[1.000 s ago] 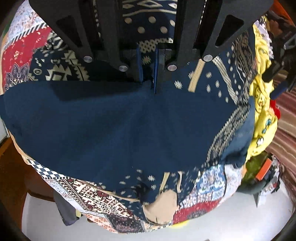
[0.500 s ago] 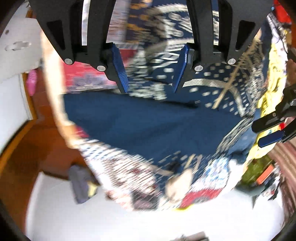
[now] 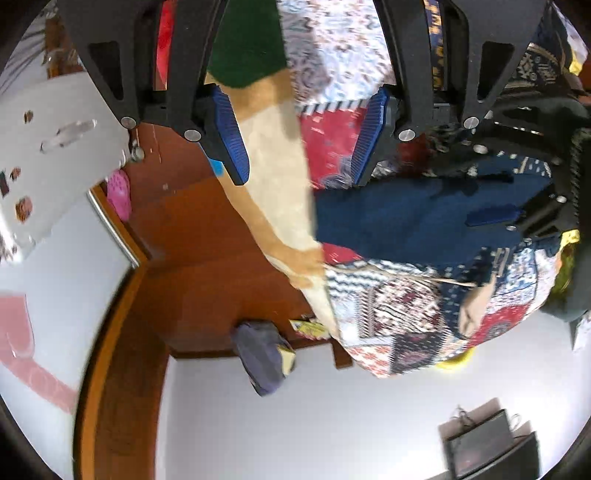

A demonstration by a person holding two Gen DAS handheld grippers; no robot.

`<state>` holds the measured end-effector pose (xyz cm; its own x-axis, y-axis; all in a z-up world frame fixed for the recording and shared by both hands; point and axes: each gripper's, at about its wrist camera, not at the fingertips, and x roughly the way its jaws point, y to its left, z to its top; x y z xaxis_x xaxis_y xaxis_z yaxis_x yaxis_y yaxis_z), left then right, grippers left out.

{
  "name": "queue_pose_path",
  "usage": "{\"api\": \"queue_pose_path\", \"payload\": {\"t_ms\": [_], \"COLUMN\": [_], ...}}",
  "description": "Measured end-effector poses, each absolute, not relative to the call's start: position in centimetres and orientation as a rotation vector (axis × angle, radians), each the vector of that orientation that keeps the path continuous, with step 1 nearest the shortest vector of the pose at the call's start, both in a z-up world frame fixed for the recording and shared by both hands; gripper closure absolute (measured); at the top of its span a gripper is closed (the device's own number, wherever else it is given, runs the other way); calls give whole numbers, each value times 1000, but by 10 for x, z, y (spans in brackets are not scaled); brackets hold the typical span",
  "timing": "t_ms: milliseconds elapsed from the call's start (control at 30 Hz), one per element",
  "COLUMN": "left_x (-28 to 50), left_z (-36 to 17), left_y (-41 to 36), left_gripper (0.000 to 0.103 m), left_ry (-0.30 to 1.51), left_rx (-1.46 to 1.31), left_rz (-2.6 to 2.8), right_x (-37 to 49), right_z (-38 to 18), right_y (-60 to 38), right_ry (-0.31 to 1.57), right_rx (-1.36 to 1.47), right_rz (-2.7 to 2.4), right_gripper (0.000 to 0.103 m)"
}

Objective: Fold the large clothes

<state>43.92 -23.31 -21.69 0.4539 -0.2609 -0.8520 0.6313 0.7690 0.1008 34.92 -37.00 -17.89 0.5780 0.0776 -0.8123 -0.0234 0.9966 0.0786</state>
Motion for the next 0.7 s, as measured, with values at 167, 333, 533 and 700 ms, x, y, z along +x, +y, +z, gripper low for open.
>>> {"api": "queue_pose_path", "payload": {"t_ms": [167,333,533,700], "left_x": [451,458,467,463], "left_z": [-259,-263,-222,-151], "left_y": [-262,-265,-235,-171], "left_gripper": [37,66,98,101], "left_ry": [976,936,829,709], "left_rx": [544,521,370,204], "left_rz": [-575,-581,-506,-452], "right_x": [348,345,345,348], "right_z": [-190,-193,-189,-182], "right_y": [-378,-379,-365,-345], "right_ry": [985,994,980,970], "right_rx": [71,49,24,25], "right_rz": [50,63,79,116], "right_gripper": [49,49,49,49]}}
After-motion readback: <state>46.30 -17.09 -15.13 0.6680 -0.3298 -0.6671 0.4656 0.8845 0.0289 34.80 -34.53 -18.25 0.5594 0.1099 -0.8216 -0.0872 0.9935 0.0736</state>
